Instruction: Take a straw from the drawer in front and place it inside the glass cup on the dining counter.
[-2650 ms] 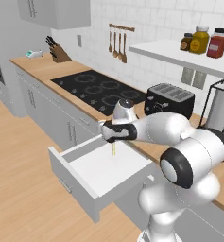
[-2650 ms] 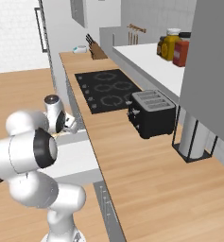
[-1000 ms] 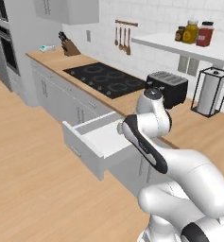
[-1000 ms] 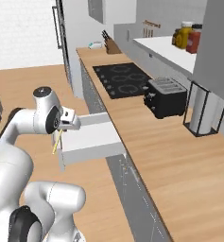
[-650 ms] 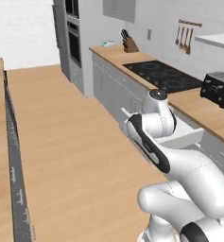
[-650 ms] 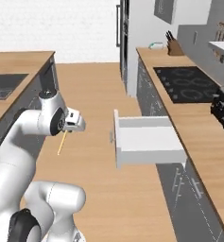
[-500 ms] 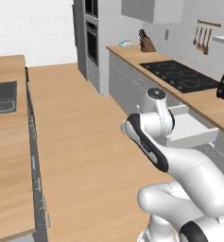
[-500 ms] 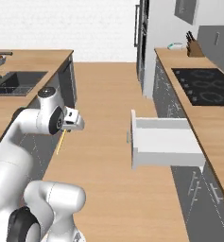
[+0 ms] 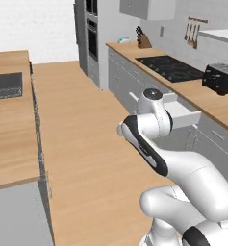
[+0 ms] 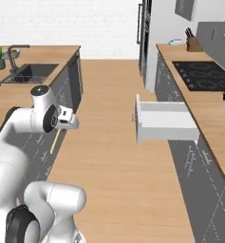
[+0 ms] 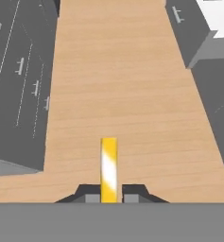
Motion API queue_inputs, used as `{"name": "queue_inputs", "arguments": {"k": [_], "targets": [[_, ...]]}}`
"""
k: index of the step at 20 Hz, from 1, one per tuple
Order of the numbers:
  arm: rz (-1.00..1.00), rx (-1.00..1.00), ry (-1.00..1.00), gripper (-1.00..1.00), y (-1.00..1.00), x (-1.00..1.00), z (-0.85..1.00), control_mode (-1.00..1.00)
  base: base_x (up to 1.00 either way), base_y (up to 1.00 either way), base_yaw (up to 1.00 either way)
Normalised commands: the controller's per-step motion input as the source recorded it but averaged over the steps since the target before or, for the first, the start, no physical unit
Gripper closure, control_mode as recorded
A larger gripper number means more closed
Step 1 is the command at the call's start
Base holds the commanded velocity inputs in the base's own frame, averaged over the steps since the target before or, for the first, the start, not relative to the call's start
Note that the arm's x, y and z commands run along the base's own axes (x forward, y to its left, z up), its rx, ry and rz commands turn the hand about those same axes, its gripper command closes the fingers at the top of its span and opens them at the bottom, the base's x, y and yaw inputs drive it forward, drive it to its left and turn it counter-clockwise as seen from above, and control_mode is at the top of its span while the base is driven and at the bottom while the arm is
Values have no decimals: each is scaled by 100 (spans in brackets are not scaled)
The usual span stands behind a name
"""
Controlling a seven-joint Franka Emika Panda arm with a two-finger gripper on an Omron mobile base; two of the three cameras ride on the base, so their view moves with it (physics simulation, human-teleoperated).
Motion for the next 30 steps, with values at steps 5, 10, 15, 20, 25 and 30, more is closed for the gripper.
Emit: {"name": "queue_inputs", "arguments": {"k": [5, 10, 15, 20, 25, 30], "targets": [[0, 0, 0, 100, 0, 0, 0, 100, 5, 98, 0], [0, 0, 0, 100, 0, 0, 0, 100, 17, 100, 0], [0, 0, 0, 100, 0, 0, 0, 100, 0, 100, 0], [0, 0, 0, 100, 0, 0, 0, 100, -6, 100, 0], [0, 0, 0, 100, 0, 0, 0, 100, -13, 100, 0], [0, 0, 0, 100, 0, 0, 0, 100, -11, 100, 0]]}}
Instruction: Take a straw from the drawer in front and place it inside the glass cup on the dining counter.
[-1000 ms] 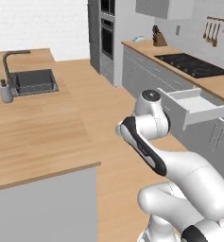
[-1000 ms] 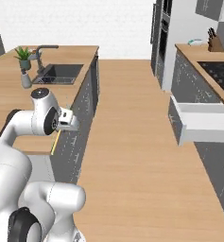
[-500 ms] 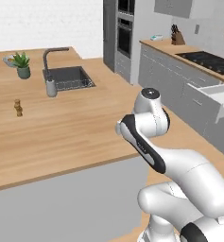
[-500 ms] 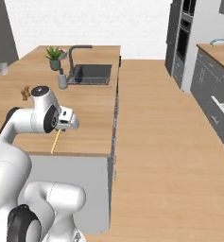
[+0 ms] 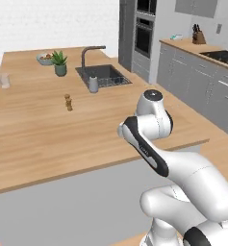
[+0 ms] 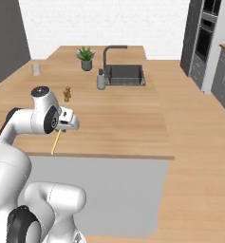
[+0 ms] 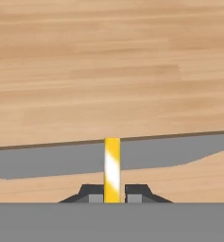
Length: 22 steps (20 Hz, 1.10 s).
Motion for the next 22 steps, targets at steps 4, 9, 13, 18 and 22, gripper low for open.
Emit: {"name": "queue_inputs", "arguments": {"k": [4, 9, 13, 18, 22], "targets": [[0, 0, 0, 100, 0, 0, 0, 100, -13, 100, 0], [0, 0, 0, 100, 0, 0, 0, 100, -10, 100, 0], [0, 0, 0, 100, 0, 0, 0, 100, -13, 100, 0], [0, 0, 0, 100, 0, 0, 0, 100, 0, 100, -7], [0, 0, 0, 100, 0, 0, 0, 100, 0, 100, -19]]}}
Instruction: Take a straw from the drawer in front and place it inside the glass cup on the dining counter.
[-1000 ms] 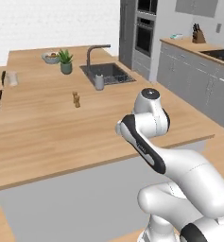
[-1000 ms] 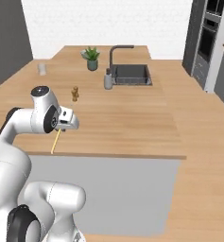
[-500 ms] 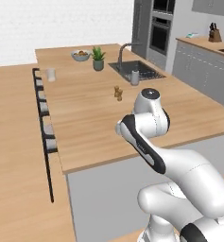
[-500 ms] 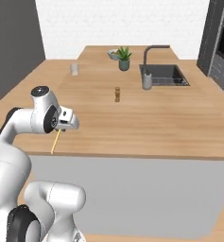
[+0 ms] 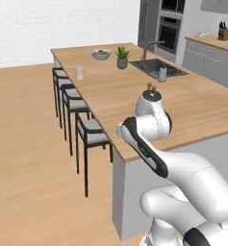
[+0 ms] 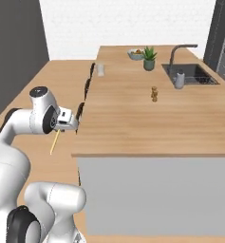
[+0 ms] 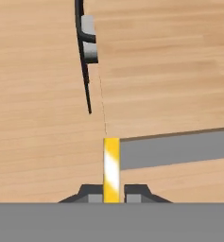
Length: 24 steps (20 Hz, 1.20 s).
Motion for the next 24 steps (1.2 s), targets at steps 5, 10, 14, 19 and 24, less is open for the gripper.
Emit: {"name": "queue_inputs", "arguments": {"k": [5, 10, 14, 19, 24], "targets": [[0, 0, 0, 100, 0, 0, 0, 100, 5, 100, -42], [0, 0, 0, 100, 0, 0, 0, 100, 23, 94, -59], [0, 0, 0, 100, 0, 0, 0, 100, 27, 93, -60], [0, 0, 0, 100, 0, 0, 0, 100, 22, 100, -55], [0, 0, 0, 100, 0, 0, 0, 100, 6, 100, -51]]}}
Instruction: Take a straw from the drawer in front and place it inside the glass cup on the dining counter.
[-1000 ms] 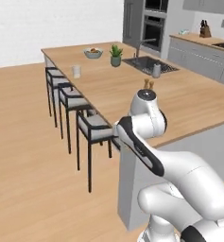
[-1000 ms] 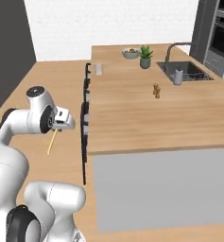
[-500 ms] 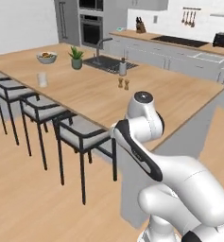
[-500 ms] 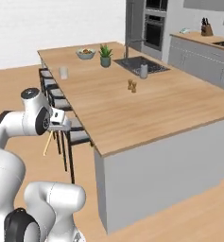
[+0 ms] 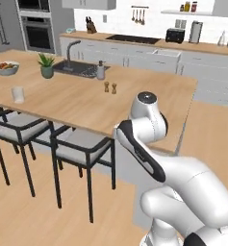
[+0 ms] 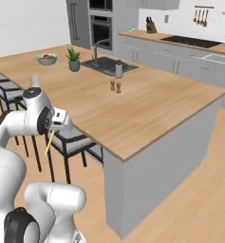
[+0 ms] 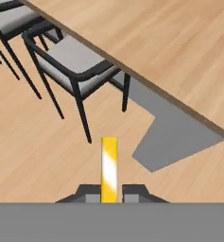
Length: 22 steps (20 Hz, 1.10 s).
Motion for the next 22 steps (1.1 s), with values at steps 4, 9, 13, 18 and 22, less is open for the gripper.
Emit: {"name": "queue_inputs", "arguments": {"k": [4, 9, 13, 18, 22], "targets": [[0, 0, 0, 100, 0, 0, 0, 100, 0, 100, -48], [0, 0, 0, 100, 0, 0, 0, 100, 0, 100, -43], [0, 0, 0, 100, 0, 0, 0, 100, 0, 100, -38], [0, 0, 0, 100, 0, 0, 0, 100, 0, 100, -34], [0, 0, 0, 100, 0, 0, 0, 100, -1, 100, -33]]}}
